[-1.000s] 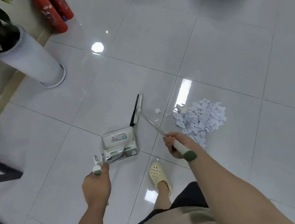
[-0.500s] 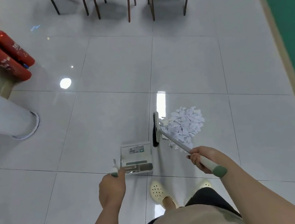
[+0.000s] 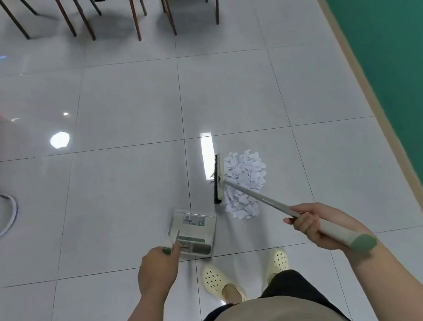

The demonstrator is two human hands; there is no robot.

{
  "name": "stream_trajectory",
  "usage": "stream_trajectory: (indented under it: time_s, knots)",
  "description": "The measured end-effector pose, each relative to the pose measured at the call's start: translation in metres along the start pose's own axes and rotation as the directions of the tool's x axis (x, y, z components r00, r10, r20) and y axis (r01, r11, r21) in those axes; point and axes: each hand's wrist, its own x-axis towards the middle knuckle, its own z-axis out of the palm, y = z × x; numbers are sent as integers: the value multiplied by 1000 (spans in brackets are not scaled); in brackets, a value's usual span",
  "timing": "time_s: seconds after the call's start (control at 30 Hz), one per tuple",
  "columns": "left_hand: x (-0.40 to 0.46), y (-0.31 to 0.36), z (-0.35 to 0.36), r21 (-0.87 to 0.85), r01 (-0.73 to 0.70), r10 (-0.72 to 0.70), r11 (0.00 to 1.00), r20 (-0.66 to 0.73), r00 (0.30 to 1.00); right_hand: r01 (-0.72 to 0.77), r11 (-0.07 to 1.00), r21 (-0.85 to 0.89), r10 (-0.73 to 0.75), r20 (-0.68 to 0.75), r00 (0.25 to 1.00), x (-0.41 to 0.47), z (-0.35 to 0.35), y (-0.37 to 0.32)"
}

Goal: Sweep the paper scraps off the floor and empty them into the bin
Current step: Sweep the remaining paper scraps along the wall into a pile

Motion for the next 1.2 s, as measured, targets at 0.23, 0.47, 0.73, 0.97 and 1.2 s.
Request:
stream_trajectory:
  time_s: [0.23, 0.47, 0.73, 0.97, 1.2]
  knots:
    - [21, 30, -4, 96, -84, 76, 992, 81, 994, 90, 976, -199, -132, -209, 969, -27, 7, -18]
    - [57, 84, -3, 210, -198, 162, 957, 178, 971, 145, 798, -585, -426, -379, 821, -17, 12, -30]
    - [88, 135, 9, 301, -297, 238, 906, 217, 947, 226, 671, -707, -632, -384, 673, -10, 9, -65]
    - [117, 173, 22, 340, -331, 294, 880, 156, 943, 133, 675, -726, -622, -463, 631, 25, -1, -116]
    - [135, 190, 32, 403, -315, 297, 859, 107, 949, -445, 468, -764, -473, -642, 603, 92, -7, -136]
